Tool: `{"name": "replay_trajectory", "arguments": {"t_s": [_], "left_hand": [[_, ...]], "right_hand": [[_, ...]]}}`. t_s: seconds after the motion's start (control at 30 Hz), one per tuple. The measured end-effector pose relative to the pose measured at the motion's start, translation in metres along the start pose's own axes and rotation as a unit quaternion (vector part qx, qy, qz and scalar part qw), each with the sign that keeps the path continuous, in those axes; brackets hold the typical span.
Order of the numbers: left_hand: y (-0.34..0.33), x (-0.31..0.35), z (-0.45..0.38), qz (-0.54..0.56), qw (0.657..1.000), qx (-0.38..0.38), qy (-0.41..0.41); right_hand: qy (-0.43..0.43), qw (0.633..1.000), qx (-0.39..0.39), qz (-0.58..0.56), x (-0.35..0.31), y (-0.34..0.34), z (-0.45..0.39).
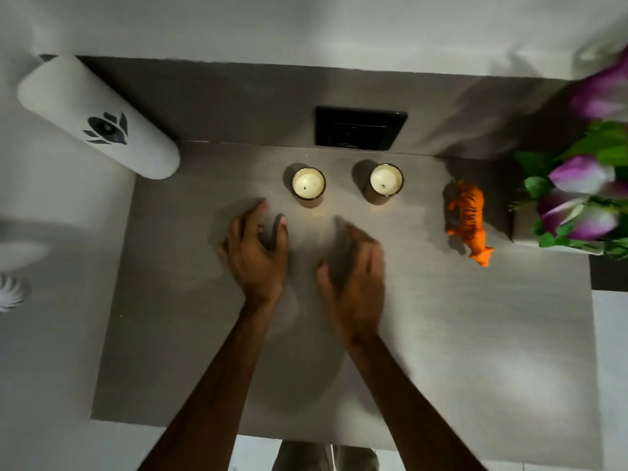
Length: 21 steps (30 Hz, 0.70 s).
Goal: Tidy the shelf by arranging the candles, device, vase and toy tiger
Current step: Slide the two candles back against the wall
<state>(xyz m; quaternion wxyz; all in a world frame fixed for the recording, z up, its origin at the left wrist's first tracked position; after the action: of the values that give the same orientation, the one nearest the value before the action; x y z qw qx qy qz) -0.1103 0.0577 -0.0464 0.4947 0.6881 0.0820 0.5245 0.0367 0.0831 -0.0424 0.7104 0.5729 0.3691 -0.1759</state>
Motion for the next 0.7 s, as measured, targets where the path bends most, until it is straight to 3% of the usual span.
{"name": "replay_trajectory", "arguments": {"t_s": [0.07,0.13,0.27,0.57,0.7], "left_hand": [[-0.007,0.010,-0.005,-0.001,1.000,-0.016,-0.011],[-0.013,0.019,-0.011,0.010,0.999,-0.040,-0.023],[-0.024,0.034,-0.017,0.004,0.998,-0.047,-0.029],[-0.035,0.052,-0.048,0.007,0.999,-0.044,-0.022],[-0.039,0.055,-0.064,0.003,0.999,-0.046,-0.020]], "right_hand": [[-0.114,0.987,0.085,-0.073,0.007,0.021,-0.016],[-0.152,0.976,0.086,-0.127,0.008,0.035,-0.042],[-0.136,0.986,0.057,-0.077,0.004,0.039,-0.081],[-0.173,0.977,0.110,-0.054,0.011,0.048,-0.117],[-0.164,0.982,0.090,-0.028,0.011,0.051,-0.137]]}}
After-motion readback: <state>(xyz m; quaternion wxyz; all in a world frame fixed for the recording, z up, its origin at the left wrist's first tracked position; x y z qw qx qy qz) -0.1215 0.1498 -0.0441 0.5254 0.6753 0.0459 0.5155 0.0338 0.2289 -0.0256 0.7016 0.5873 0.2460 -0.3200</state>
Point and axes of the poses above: each hand's wrist, its own z-axis away from the middle knuckle, its own y-axis out of the back of the hand, x = y × z, the point moved 1 cm from there along -z, towards the middle knuckle, and after that the axes turned 8 degrees about -x, right-handed, at the moved point
